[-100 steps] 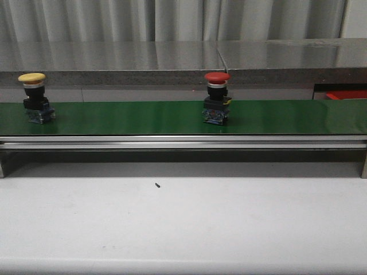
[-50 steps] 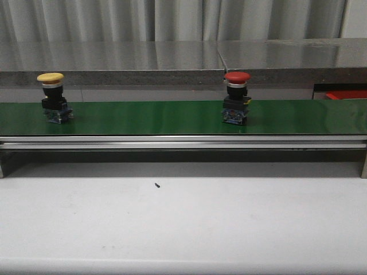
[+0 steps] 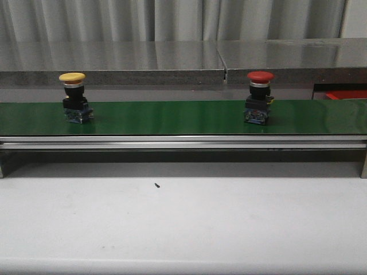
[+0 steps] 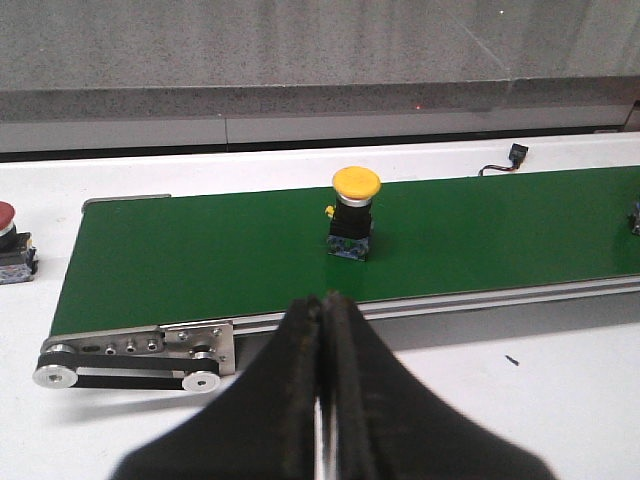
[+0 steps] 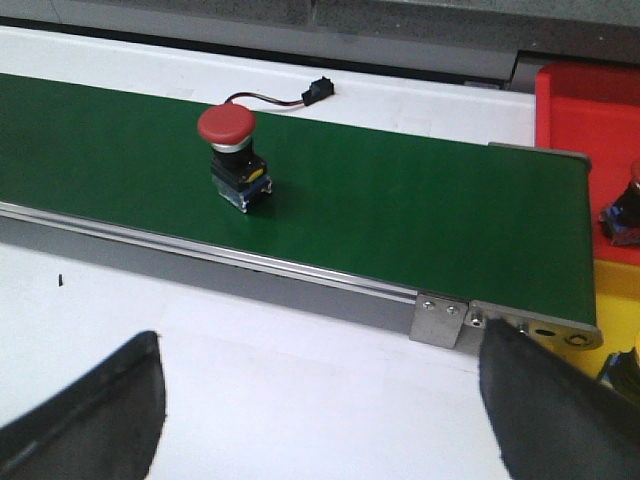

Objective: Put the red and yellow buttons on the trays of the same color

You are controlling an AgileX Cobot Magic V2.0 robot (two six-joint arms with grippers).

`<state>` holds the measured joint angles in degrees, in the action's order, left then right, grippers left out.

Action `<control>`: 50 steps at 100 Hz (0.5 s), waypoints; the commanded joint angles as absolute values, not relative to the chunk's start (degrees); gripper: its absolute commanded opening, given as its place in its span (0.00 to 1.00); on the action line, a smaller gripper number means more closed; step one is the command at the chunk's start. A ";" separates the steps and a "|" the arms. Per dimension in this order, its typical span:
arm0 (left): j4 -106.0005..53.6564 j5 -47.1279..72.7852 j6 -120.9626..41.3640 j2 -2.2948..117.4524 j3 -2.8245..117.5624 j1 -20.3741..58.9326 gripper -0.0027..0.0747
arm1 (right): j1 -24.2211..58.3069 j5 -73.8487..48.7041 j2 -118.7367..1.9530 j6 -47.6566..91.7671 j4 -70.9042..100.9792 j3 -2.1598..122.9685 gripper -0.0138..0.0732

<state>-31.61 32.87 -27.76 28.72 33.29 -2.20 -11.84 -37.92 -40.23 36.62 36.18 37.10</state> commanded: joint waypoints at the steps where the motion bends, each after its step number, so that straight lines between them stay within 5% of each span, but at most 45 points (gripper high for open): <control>1: -33.31 28.72 -27.59 28.87 34.80 -1.82 0.01 | -11.71 -35.01 -44.37 37.04 38.19 41.00 0.89; 50: -33.31 28.72 -27.59 28.87 34.80 -1.82 0.01 | -10.00 -35.79 -74.91 43.89 36.36 58.86 0.89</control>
